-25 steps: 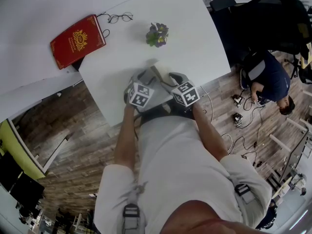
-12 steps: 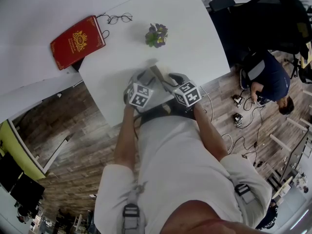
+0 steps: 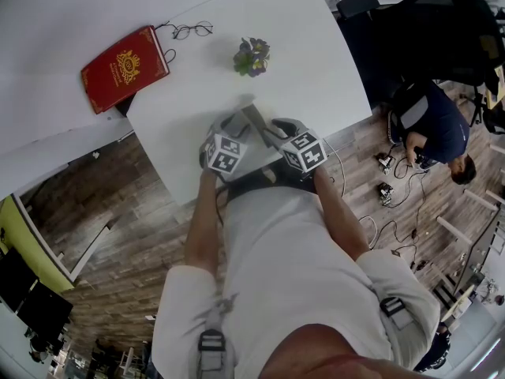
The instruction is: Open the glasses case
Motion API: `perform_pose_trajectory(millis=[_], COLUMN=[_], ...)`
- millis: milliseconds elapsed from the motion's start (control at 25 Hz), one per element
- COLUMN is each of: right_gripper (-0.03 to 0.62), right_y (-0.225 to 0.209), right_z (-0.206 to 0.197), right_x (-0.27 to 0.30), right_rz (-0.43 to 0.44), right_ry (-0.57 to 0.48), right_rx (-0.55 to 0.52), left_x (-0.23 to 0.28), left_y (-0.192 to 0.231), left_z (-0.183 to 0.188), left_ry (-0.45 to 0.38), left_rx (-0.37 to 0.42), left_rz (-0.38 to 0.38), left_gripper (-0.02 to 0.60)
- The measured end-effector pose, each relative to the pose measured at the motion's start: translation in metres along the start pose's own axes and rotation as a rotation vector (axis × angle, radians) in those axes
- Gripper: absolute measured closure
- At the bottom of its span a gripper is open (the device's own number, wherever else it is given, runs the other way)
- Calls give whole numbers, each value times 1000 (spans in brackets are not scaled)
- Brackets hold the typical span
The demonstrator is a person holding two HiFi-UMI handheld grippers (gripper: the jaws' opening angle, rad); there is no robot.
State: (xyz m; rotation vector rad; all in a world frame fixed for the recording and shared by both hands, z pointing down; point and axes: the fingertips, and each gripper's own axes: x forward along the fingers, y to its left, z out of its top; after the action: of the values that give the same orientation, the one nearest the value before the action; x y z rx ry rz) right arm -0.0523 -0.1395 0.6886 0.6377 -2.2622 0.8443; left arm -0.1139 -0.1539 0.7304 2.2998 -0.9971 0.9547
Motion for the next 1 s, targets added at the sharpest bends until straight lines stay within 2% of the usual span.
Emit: perform_pose_trajectory(millis=[1000], right_gripper=[511], right_y=[-15], right_z=[0], right_x=[-11], right_rz=[-32], right_ry=[-19], right_rx=[24], left_x=[2], left_y=[-1], left_z=[-4], left_ry=[2], left_rx=[-10], left_rz=[7], left_gripper=[365])
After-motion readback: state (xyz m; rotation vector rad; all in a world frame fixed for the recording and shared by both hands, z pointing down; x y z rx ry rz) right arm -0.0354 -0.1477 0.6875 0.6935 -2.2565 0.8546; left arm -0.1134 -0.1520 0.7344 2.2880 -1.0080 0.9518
